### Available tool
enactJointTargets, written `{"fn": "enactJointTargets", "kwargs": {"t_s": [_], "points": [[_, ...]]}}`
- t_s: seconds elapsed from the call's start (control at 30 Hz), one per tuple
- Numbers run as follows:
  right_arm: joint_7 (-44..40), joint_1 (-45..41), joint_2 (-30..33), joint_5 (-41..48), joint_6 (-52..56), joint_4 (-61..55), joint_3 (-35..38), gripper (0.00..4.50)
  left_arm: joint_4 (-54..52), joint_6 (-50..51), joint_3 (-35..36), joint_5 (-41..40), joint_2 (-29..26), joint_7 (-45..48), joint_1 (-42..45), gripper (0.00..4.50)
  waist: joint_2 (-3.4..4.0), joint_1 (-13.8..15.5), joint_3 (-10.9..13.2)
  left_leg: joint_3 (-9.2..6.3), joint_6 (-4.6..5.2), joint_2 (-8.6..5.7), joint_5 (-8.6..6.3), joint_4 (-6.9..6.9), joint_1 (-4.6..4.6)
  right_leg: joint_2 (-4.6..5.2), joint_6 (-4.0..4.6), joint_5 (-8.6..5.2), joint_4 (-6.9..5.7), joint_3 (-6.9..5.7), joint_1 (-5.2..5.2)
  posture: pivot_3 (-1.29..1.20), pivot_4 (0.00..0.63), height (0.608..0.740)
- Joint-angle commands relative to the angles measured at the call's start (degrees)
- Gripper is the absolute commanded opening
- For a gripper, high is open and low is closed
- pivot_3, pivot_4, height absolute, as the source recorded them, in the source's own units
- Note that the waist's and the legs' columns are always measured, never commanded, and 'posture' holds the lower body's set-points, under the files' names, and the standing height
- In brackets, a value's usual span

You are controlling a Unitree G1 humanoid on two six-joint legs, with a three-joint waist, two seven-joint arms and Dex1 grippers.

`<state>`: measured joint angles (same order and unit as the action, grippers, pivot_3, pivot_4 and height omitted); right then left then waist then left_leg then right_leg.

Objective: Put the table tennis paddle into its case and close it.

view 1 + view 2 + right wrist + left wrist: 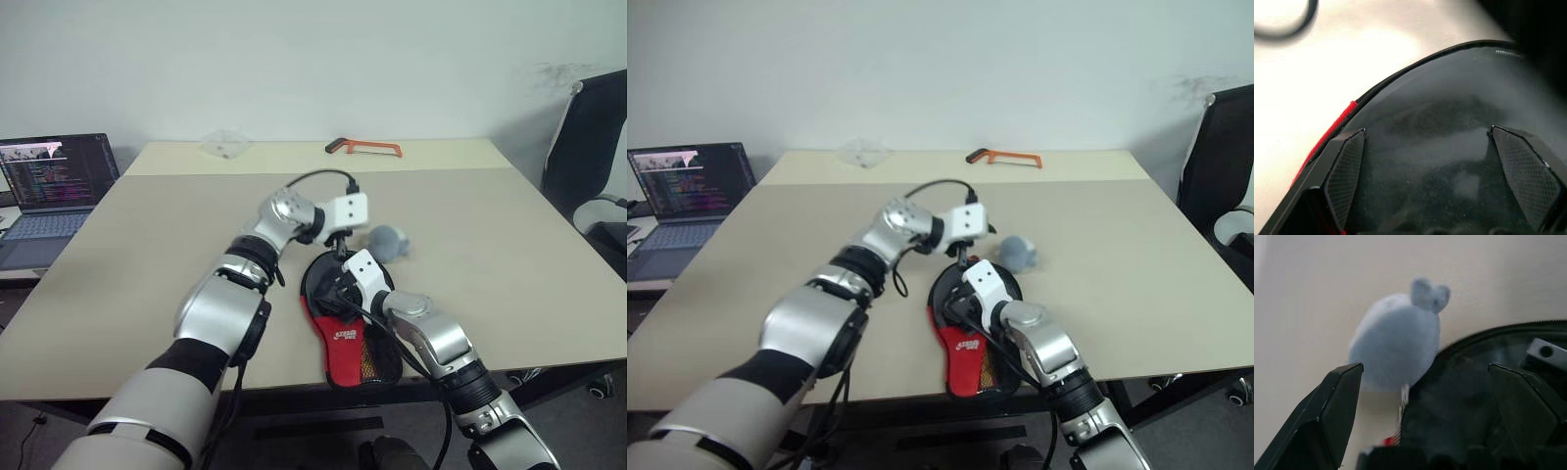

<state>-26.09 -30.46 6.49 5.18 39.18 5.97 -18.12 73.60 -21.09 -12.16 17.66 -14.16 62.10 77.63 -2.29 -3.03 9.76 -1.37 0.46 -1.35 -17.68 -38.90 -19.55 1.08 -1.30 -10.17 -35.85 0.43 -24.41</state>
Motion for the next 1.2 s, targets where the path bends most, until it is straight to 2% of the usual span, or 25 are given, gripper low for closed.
{"fn": "enactJointTargets", "kwargs": {"t_s": [0.03, 0.2, 0.4, 0.6, 0.73, 0.83, 0.97, 1.13, 1.2], "points": [[-0.52, 2.35, 1.33, -1.35, 2.6, 5.73, -1.18, 4.5, -3.57, -1.26, 2.13, -3.0, -2.18, 0.5, 2.25, 4.47, 0.0, 0.02, 0.0, 0.0, 0.0, 0.0, 0.0, 0.0, 0.01, 0.0, 0.0, 0.0, 0.0, 0.0, 0.0, 0.0, 0.15, 0.74], [-1.9, 2.51, 2.7, -1.47, 2.08, 5.07, -1.3, 4.5, -8.88, 2.39, 6.97, -10.93, -6.16, 10.33, 0.32, 4.47, 0.0, 0.04, 0.0, 0.0, 0.0, -0.01, 0.0, 0.0, 0.08, 0.0, 0.0, 0.0, 0.0, -0.02, 0.0, 0.0, 0.15, 0.74], [-5.73, 3.48, 5.87, 1.84, 3.48, -4.36, 0.98, 4.5, -20.89, 16.04, 13.49, -22.82, -11.07, 19.1, -6.17, 4.47, 0.05, -0.08, 0.03, -0.13, 0.01, 0.0, 0.0, 0.03, -0.01, 0.0, 0.09, -0.07, 0.04, 0.02, -0.05, 0.0, 0.15, 0.74], [-13.06, 0.99, 14.07, 7.45, 9.06, -20.41, 4.16, 4.5, -36.42, 28.13, 14.61, -28.31, -14.96, 19.45, -18.66, 4.47, 0.14, 0.38, 0.13, -0.1, 0.0, -0.04, 0.0, -0.05, -0.81, 0.07, 0.11, -0.04, -0.11, 0.11, -0.94, 0.0, 0.15, 0.74], [-18.97, -2.52, 22.35, 13.9, 13.12, -28.61, 9.97, 4.5, -45.61, 32.74, 12.39, -29.05, -13.47, 16.26, -27.79, 4.47, 0.26, 1.0, 0.25, -0.08, -0.01, -0.04, 0.01, -0.07, -1.38, 0.21, 0.34, 0.11, -0.14, 0.13, -1.49, 0.0, 0.15, 0.74], [-21.28, -7.21, 26.8, 16.02, 13.09, -25.98, 14.1, 4.5, -51.08, 34.11, 9.85, -28.81, -10.03, 12.48, -32.42, 4.47, 0.26, 1.45, 0.28, -0.12, -0.01, -0.02, 0.0, -0.05, -1.38, 0.22, 0.41, 0.14, -0.08, 0.06, -1.47, 0.0, 0.15, 0.74], [-18.64, -14.87, 25.2, 18.08, 11.98, -16.25, 19.95, 4.5, -53.28, 35.01, 8.09, -27.85, -4.36, 3.93, -35.86, 4.47, 0.24, 1.61, 0.29, -0.08, 0.0, -0.02, 0.0, -0.07, -1.34, 0.22, 0.36, 0.11, -0.05, 0.09, -1.39, 0.0, 0.15, 0.74], [-4.04, -25.1, 19.28, 10.25, 3.84, 6.59, 22.23, 4.5, -56.29, 34.95, 4.97, -25.94, 0.47, -4.44, -41.69, 4.47, 0.24, 1.14, 0.28, 0.14, 0.0, 0.0, 0.01, -0.04, -1.22, 0.24, 0.49, 0.2, -0.12, 0.36, -1.38, 0.0, 0.15, 0.74], [-0.94, -27.28, 17.8, 9.33, 1.39, 12.49, 23.4, 4.5, -56.49, 35.04, 4.43, -25.17, 1.25, -7.32, -42.61, 4.47, 0.25, 1.3, 0.29, 0.15, 0.0, 0.05, 0.01, -0.03, -1.22, 0.23, 0.62, 0.28, -0.14, 0.37, -1.43, 0.0, 0.15, 0.74]]}}
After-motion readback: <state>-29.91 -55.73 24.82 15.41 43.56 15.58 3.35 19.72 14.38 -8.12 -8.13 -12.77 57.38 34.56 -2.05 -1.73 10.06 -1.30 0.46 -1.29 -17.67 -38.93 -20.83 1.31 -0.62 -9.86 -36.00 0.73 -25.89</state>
